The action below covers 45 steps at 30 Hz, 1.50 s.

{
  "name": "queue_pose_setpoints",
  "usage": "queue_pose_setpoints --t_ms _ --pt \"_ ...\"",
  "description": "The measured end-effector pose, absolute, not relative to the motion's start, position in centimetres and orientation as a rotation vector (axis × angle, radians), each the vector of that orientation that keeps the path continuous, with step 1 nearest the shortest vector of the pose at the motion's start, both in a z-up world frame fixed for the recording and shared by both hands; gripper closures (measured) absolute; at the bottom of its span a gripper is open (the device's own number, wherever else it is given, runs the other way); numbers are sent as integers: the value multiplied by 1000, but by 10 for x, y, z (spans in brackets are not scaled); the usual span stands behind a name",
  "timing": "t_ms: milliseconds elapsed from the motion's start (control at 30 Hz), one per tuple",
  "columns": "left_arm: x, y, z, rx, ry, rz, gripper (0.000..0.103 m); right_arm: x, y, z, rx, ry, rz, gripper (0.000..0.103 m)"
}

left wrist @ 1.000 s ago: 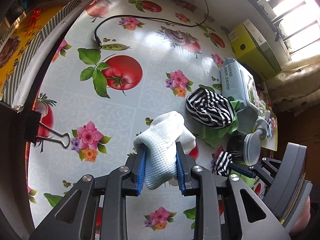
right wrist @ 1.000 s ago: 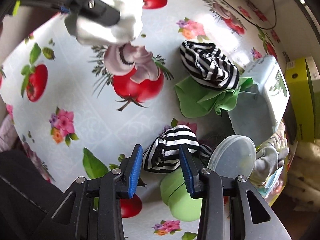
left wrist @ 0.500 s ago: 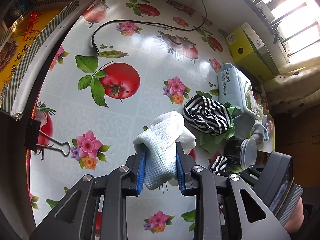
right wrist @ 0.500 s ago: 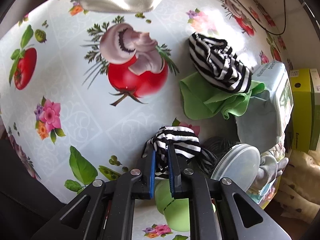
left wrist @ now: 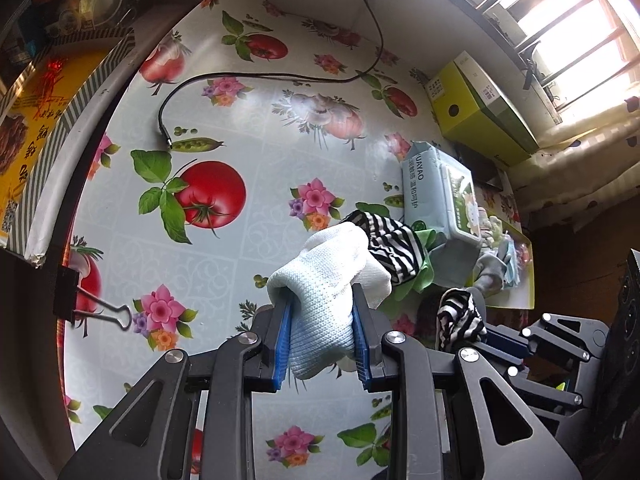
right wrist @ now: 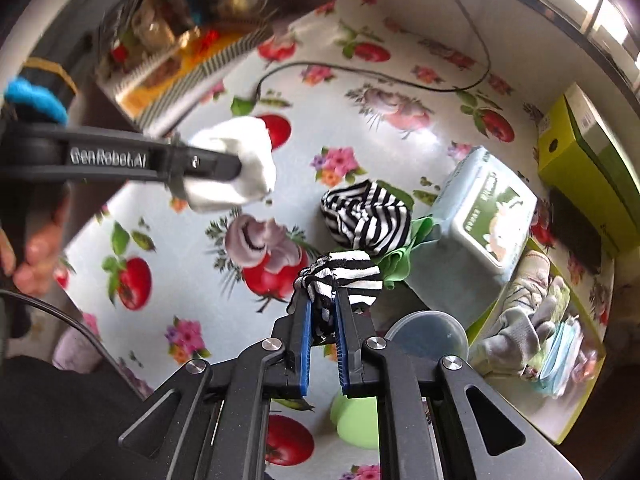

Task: Organize soft objects
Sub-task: 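Carry the white cloth with the left tool while the right tool carries the striped cloth to the tray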

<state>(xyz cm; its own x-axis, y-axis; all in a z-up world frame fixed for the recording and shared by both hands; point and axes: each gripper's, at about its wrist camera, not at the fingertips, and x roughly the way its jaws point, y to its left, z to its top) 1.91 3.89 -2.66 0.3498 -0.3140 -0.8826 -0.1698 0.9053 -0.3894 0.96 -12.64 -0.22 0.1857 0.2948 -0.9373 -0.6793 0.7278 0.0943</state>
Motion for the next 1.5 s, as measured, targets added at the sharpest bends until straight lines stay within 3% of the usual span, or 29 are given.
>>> queue_pose_setpoints --t_ms 333,1500 --pt "33 2 -8 -411 1213 -182 76 28 -178 21 -202 1172 631 93" --pt "90 -166 12 -144 1263 -470 76 49 -346 15 95 1145 311 93"
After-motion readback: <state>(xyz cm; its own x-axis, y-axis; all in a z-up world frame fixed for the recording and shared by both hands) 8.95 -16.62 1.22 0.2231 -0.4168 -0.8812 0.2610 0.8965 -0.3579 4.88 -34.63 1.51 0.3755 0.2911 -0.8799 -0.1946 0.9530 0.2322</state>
